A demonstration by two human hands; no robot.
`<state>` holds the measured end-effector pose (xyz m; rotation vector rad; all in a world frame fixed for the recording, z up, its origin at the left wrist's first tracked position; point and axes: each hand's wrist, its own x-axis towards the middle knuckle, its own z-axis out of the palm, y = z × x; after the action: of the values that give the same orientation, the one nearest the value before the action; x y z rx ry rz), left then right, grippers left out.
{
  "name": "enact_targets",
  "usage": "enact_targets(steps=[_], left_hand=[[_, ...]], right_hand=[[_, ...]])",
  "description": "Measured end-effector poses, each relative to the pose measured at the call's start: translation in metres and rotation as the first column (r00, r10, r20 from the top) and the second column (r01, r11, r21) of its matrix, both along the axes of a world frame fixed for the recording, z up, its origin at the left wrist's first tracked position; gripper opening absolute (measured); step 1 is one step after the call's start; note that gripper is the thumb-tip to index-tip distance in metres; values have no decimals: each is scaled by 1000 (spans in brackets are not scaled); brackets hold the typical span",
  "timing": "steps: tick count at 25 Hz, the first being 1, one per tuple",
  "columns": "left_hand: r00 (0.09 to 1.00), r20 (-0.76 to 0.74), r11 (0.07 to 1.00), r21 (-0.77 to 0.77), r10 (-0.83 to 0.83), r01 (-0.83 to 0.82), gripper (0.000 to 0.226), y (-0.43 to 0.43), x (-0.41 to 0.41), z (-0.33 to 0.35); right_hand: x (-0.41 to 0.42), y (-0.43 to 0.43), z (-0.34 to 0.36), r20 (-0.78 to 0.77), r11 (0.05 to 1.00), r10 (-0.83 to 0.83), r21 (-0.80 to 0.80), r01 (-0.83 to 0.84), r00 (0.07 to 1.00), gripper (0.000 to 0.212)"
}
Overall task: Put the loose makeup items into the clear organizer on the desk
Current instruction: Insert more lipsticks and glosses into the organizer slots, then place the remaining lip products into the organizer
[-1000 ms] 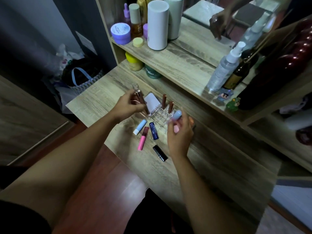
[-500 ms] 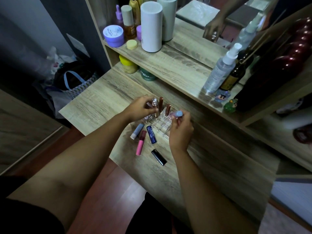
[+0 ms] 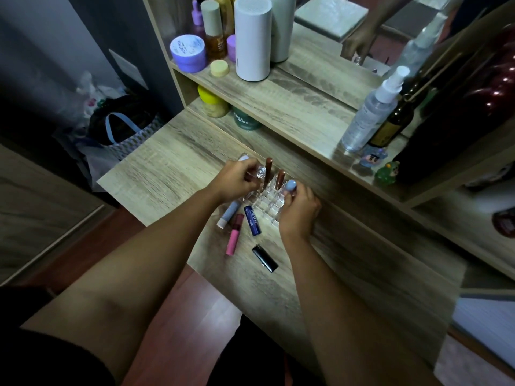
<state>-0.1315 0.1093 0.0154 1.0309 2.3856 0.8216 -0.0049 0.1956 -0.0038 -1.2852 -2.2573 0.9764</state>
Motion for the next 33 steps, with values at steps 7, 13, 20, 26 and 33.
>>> enact_targets(steps=[7, 13, 20, 26, 33], left_hand=[[994, 102, 1000, 8, 28, -29, 30, -1, 1, 2], [980, 130, 983, 88, 149, -161, 31, -17, 5, 3], [973, 59, 970, -109, 223, -216, 15, -72, 16, -35], [981, 75, 960, -235, 176, -154, 23, -71, 17, -49], [968, 103, 972, -79, 231, -223, 15, -73, 18, -32]], right_hand=[[-4, 2, 0, 33, 1000, -23, -17, 24, 999, 33], [14, -26, 8, -70, 998, -67, -26, 65, 995, 48], [37, -56, -16, 174, 961, 266, -130, -245, 948, 21], [23, -56, -20, 361, 948, 319, -105, -302, 876, 23], [36, -40, -14, 291, 898, 438, -89, -432, 851, 28]])
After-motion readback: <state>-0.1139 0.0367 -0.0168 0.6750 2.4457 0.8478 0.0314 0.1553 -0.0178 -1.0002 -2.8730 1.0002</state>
